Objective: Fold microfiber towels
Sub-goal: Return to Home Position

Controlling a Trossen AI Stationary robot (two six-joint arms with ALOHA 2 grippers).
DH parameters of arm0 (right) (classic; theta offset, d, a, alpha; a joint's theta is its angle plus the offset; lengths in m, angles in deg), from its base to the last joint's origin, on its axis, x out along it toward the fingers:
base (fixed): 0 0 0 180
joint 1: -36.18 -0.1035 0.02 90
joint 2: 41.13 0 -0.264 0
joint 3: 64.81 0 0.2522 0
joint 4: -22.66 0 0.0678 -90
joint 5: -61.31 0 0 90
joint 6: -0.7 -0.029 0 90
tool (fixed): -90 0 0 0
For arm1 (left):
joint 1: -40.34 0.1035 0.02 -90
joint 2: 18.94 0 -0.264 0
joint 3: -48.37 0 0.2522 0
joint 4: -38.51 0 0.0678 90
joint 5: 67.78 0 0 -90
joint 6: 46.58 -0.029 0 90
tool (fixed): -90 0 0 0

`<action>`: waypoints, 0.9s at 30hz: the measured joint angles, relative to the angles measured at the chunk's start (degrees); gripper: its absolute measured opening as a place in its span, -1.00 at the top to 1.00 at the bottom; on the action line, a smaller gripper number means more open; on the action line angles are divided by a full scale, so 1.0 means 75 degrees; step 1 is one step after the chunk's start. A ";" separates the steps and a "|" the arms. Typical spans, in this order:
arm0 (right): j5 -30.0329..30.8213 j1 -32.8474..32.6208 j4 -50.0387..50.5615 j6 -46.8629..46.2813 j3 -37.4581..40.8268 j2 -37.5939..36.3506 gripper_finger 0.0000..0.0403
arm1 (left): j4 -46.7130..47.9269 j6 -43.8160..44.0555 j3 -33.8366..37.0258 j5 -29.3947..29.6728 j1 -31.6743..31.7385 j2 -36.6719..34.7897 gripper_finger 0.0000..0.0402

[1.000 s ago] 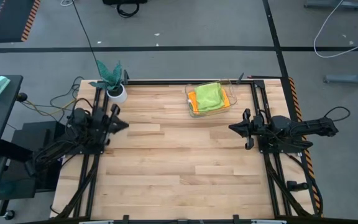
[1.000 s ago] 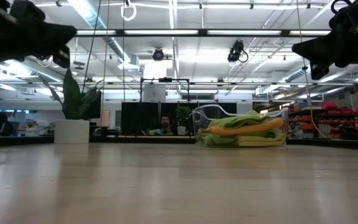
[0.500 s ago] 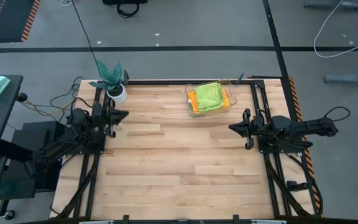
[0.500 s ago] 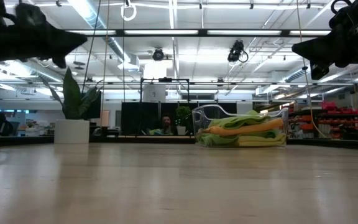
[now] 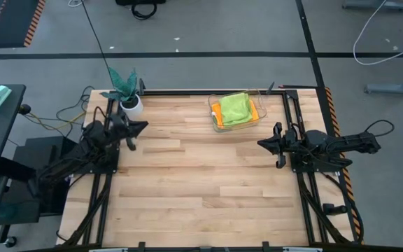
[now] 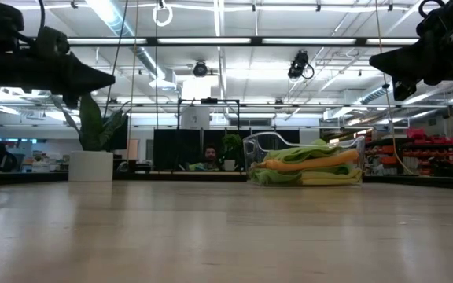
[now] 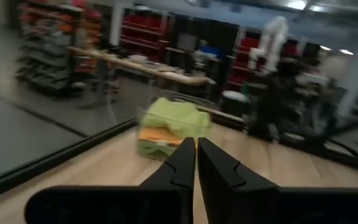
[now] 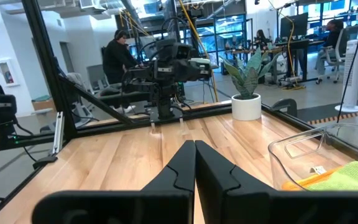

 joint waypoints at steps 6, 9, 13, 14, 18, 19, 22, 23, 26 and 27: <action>0.0000 0.0000 0.0000 0.0001 0.0000 0.0000 0.92 | -0.0011 -0.0401 0.0000 -0.0280 -0.0409 -0.0003 0.84; 0.0001 0.0000 0.0000 0.0000 0.0000 0.0000 0.92 | 0.0000 -0.0284 0.0000 -0.0287 -0.0600 -0.0003 0.82; 0.0000 0.0000 0.0000 -0.0002 0.0000 0.0000 0.92 | 0.0020 -0.0228 0.0000 -0.0330 -0.0916 -0.0003 0.81; 0.0000 -0.0002 0.0000 -0.0001 0.0000 0.0000 0.92 | 0.0023 -0.0233 0.0000 -0.0356 -0.0997 -0.0003 0.81; 0.0000 -0.0001 0.0000 0.0001 0.0000 0.0000 0.92 | 0.0029 -0.0258 0.0000 -0.0371 -0.1250 -0.0003 0.84; 0.0000 0.0000 0.0000 -0.0001 0.0000 0.0000 0.92 | 0.0020 -0.0219 0.0000 -0.0369 -0.1287 -0.0003 0.84; 0.0001 0.0000 0.0000 -0.0001 0.0000 0.0000 0.92 | -0.0061 -0.0220 0.0000 -0.0391 -0.1325 -0.0003 0.86; 0.0001 0.0000 0.0000 -0.0002 0.0000 0.0000 0.92 | -0.0087 -0.0216 0.0002 -0.0409 -0.1325 -0.0003 0.86; 0.0001 -0.0001 0.0000 -0.0001 0.0000 0.0000 0.92 | -0.0164 -0.0219 0.0003 -0.0441 -0.1325 -0.0003 0.85; 0.0000 0.0000 0.0000 0.0001 0.0000 0.0000 0.92 | -0.0198 -0.0216 0.0003 -0.0441 -0.1325 -0.0003 0.84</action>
